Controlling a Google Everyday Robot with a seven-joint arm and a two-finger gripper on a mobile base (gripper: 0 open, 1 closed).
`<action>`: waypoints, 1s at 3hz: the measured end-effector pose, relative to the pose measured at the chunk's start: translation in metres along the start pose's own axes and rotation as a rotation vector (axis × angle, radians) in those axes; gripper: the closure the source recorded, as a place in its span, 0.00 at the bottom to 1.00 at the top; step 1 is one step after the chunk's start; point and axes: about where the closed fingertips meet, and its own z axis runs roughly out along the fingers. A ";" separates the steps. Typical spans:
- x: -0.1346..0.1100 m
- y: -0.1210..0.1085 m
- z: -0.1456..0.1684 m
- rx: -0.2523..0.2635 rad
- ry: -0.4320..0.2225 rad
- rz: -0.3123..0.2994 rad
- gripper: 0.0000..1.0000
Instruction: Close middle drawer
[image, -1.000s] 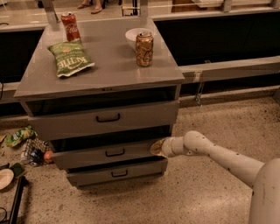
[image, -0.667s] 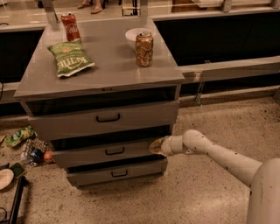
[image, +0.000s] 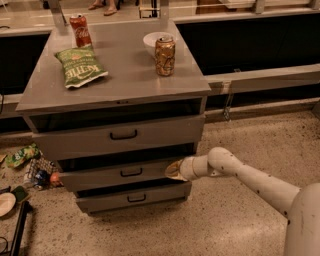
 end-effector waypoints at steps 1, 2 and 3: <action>-0.046 0.036 -0.016 -0.077 -0.049 0.048 1.00; -0.079 0.066 -0.026 -0.119 -0.119 0.076 1.00; -0.109 0.084 -0.043 -0.122 -0.235 0.112 1.00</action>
Offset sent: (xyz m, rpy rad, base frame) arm -0.1336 0.0503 0.0691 0.1676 0.1839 0.1152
